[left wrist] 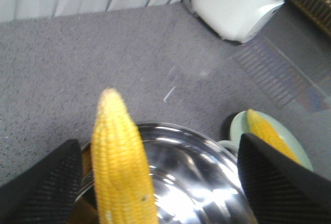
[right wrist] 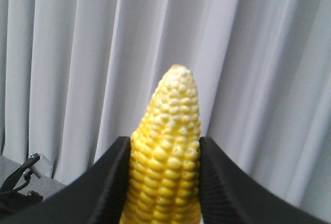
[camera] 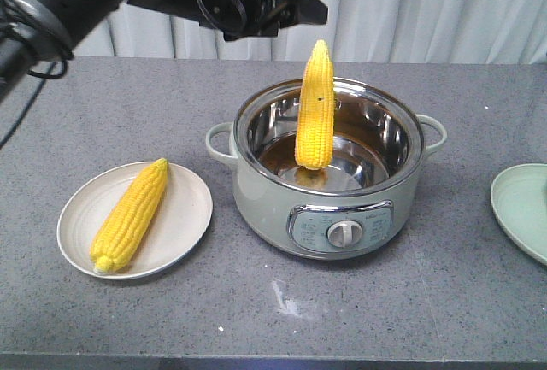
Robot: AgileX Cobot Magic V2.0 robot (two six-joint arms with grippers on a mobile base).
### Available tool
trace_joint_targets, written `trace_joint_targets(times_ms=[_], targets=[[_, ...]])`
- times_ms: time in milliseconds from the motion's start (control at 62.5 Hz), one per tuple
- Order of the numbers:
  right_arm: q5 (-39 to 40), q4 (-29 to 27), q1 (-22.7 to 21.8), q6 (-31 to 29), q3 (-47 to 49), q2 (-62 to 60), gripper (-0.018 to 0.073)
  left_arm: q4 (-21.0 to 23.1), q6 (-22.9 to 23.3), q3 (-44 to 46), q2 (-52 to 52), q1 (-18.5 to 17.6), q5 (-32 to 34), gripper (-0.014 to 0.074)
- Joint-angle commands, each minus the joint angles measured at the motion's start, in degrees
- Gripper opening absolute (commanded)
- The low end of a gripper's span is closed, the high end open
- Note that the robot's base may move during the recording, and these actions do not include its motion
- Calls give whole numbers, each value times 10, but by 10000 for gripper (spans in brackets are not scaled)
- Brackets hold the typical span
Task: Distribute corn equally
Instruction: 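Reach the left gripper to the last corn ear and grasp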
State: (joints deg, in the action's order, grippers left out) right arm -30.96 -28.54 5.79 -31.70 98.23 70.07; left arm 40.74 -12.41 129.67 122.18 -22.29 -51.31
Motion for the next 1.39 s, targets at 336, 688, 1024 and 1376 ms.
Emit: trace_joint_targets(times_ms=[336, 688, 1024, 1376], targets=[[23, 58, -5, 34, 16, -11, -2, 15, 4, 41, 10, -8, 57, 595], [23, 59, -5, 34, 16, -11, -2, 14, 4, 41, 26, -20, 96, 595], [23, 60, -5, 34, 16, -11, -2, 13, 4, 41, 46, -21, 115, 595], [23, 60, -5, 34, 16, -11, -2, 22, 4, 41, 61, -21, 131, 595]])
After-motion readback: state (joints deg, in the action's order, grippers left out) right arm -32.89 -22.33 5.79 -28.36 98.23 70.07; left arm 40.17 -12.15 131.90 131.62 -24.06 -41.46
